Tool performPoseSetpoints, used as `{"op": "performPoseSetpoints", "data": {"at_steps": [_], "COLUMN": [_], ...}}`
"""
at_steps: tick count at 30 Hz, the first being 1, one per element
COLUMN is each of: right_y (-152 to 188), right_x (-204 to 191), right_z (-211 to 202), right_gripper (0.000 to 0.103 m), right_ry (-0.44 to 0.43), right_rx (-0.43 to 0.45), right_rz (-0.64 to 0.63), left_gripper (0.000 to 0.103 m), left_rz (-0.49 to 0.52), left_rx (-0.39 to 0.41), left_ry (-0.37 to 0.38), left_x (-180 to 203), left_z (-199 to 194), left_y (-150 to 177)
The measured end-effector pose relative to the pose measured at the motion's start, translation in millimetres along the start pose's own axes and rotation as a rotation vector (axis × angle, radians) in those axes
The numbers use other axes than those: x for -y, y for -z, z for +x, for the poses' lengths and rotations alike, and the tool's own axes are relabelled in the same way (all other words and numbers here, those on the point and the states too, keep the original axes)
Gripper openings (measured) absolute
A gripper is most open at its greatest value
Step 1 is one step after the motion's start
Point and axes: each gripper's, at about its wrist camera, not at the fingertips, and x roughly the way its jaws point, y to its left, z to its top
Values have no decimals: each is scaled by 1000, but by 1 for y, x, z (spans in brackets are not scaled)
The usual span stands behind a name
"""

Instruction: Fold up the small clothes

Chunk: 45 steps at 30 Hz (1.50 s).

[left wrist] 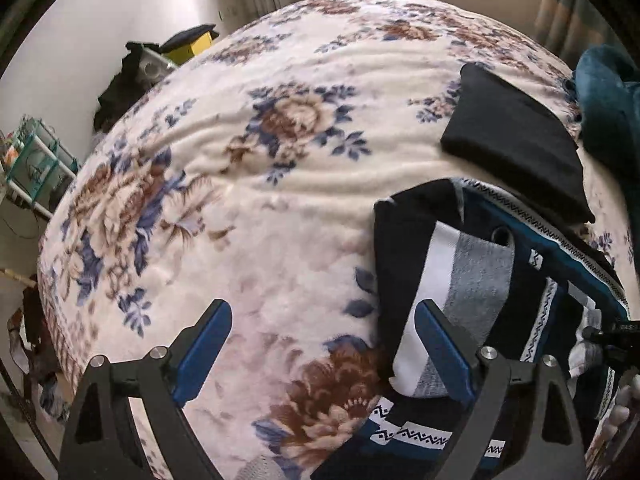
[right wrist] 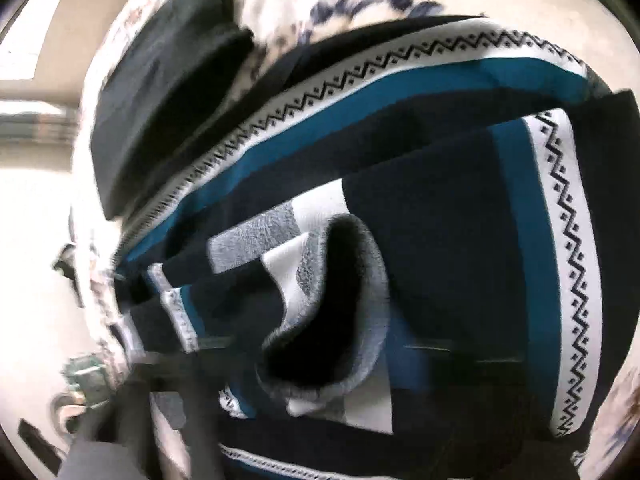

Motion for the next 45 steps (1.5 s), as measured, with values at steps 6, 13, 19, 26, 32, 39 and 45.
{"op": "performPoseSetpoints", "data": {"at_steps": [6, 13, 19, 26, 32, 39, 45], "right_y": [10, 11, 6, -4, 2, 17, -8], "right_x": [22, 74, 103, 118, 110, -16, -169], "right_z": [-50, -81, -98, -77, -90, -71, 5], "right_gripper": [6, 6, 6, 11, 49, 52, 52], "right_ry": [63, 152, 168, 204, 302, 104, 103], "right_rx": [182, 249, 292, 193, 200, 89, -24], "right_rz": [-4, 79, 135, 146, 138, -151, -521], "left_gripper": [94, 94, 94, 94, 93, 93, 23], "left_rz": [1, 47, 101, 189, 108, 17, 19], "left_rx": [-41, -59, -47, -108, -104, -153, -203], "left_ry": [32, 76, 61, -6, 81, 192, 336], "left_x": [13, 60, 99, 124, 85, 42, 58], "left_z": [14, 35, 65, 123, 107, 67, 90], "left_y": [-2, -18, -50, -83, -90, -13, 10]}}
